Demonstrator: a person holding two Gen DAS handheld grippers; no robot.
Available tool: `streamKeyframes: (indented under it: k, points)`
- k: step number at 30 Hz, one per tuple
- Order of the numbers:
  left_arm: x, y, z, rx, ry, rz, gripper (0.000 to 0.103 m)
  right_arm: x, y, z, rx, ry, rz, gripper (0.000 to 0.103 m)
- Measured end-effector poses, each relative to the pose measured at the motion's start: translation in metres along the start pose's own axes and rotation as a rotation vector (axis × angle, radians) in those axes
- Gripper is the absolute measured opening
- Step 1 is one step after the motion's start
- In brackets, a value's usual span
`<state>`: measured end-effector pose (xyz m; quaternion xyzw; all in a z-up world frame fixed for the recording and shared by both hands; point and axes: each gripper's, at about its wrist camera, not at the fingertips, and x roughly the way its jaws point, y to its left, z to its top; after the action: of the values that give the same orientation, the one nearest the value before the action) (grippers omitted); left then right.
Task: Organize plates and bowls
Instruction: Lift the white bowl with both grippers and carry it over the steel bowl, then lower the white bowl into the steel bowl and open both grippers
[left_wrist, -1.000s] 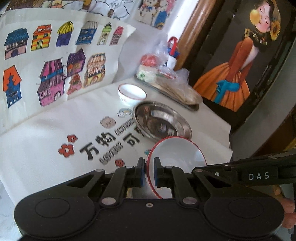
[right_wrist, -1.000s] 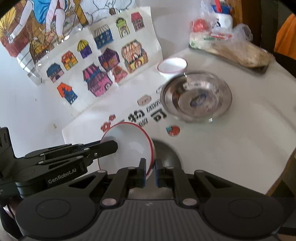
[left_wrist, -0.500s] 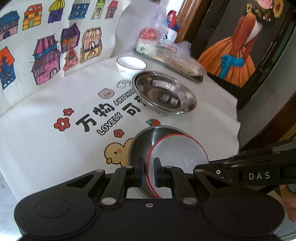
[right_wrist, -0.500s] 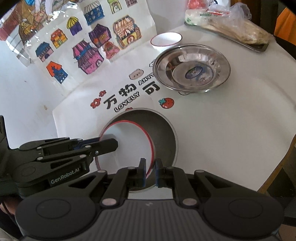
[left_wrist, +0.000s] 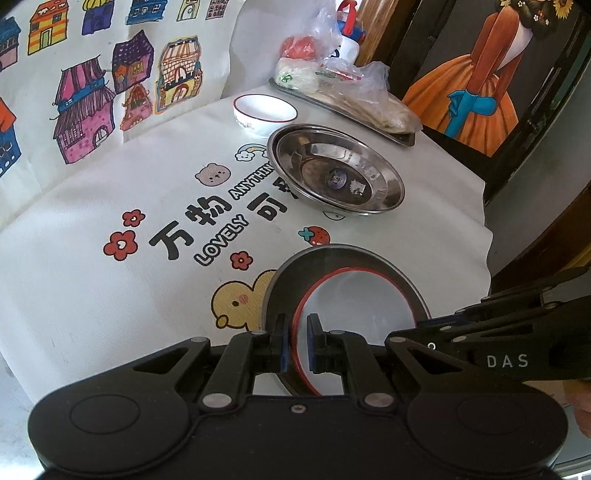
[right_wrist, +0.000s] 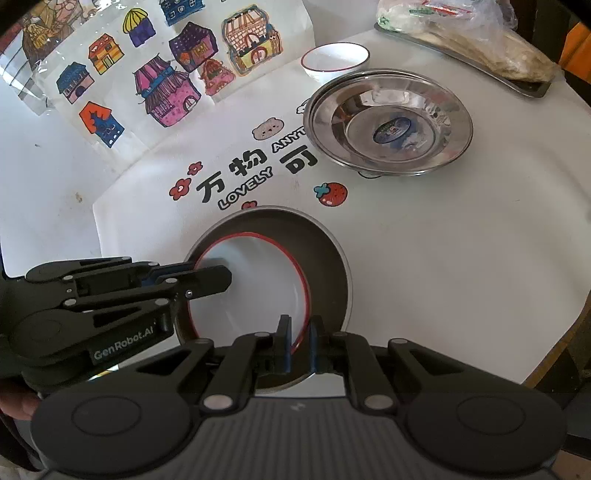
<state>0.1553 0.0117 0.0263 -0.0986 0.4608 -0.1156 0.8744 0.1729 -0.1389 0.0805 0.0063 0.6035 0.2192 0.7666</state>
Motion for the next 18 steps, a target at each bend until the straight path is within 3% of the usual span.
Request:
streamKeyframes:
  k: [18]
  points:
    - [0.01, -0.009, 0.011, 0.084, 0.039, 0.026, 0.014, 0.004, 0.0, 0.004, -0.005, 0.024, 0.005, 0.013]
